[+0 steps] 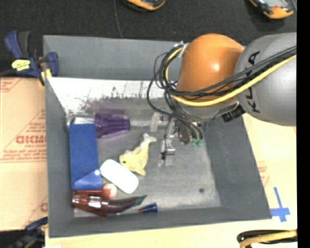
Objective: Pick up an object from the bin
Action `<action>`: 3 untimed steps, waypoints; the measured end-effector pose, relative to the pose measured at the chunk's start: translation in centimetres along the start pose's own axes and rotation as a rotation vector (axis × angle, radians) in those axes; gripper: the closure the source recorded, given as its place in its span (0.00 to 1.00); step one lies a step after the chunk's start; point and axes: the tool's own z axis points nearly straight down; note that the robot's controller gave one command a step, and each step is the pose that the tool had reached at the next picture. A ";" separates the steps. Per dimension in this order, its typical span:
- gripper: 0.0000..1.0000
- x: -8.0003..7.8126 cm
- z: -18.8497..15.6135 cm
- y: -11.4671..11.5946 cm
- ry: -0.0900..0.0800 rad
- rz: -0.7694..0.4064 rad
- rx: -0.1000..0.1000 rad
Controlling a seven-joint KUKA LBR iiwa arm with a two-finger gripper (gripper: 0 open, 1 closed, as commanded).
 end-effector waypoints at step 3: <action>0.00 2.1 9.6 3.5 -0.016 0.017 -0.002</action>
Offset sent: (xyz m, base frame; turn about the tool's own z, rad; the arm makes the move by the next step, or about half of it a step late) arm 0.0124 0.0101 -0.0813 0.0441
